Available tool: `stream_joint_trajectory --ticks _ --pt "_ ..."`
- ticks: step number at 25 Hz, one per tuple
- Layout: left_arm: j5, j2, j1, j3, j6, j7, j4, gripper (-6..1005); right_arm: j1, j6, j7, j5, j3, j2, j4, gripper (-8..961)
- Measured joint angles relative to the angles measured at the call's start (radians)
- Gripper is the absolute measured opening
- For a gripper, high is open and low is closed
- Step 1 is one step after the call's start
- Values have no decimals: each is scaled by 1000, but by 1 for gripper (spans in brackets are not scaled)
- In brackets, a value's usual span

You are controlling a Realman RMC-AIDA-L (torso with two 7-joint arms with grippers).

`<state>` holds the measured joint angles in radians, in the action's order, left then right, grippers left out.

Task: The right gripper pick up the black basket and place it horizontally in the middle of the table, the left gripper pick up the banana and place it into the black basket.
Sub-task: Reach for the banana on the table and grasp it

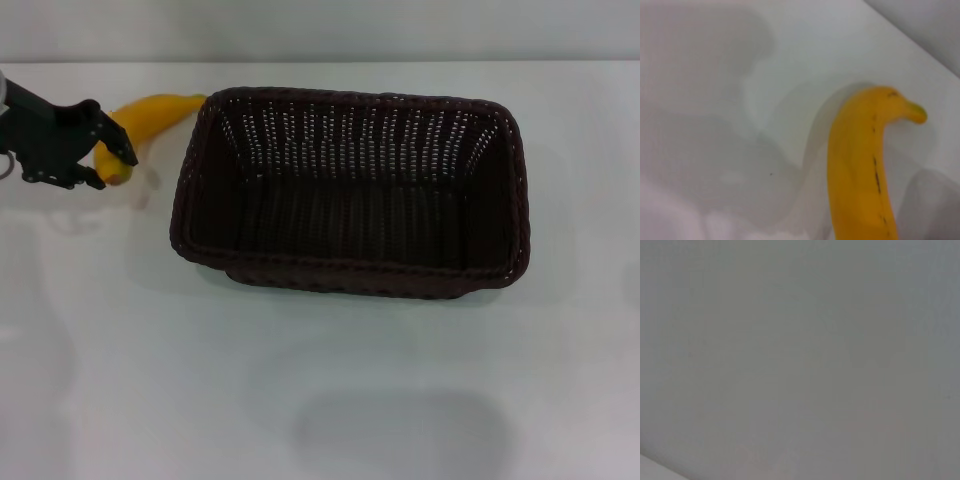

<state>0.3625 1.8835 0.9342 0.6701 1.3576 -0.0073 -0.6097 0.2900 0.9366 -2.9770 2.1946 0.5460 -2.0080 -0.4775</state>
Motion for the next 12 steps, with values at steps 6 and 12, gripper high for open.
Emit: stream_joint_trajectory --ticks 6,12 --pt "1 5 -7 1 66 4 -99 452 4 5 0 1 -2 0 -3 348" --pt "1 8 -8 0 95 9 -149 449 6 5 1 1 -1 0 -3 347"
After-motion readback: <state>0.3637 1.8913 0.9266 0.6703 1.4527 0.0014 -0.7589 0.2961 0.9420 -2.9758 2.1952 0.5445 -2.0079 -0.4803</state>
